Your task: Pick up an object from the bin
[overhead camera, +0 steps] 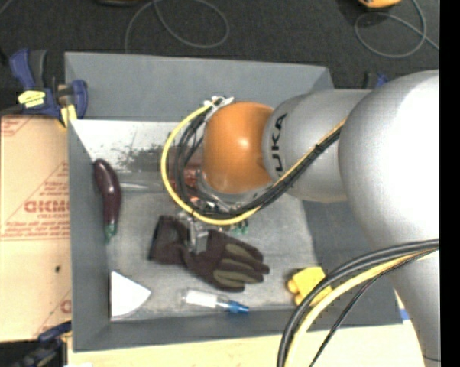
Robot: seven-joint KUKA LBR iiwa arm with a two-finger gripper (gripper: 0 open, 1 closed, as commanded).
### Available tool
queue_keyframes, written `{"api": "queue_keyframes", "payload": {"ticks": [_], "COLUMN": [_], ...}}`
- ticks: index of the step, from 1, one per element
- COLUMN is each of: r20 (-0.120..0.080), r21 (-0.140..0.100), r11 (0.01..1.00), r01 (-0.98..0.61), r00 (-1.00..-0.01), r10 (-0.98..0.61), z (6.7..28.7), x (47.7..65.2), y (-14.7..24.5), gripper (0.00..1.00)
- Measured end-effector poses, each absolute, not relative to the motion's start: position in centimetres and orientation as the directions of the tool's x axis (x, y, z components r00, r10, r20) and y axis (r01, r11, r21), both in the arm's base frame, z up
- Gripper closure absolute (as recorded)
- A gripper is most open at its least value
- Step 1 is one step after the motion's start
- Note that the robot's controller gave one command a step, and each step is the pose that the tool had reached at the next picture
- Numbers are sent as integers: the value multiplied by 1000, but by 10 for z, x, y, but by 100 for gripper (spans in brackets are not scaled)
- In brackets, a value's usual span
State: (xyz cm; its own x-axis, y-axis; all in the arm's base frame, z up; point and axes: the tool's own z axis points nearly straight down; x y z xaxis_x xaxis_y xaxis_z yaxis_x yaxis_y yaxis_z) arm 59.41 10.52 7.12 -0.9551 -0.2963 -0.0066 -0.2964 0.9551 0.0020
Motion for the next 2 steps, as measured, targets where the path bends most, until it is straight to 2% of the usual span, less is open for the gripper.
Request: {"api": "queue_keyframes", "payload": {"ticks": [1,2], "r20": [-13,-11], "r21": [-1,1], "r11": [885,885], "r01": [-466,-465], "r00": [-885,-885], "r10": [-466,-465], "z": [196,195], "x": [603,602], "y": [96,97], "gripper": [100,100]}}
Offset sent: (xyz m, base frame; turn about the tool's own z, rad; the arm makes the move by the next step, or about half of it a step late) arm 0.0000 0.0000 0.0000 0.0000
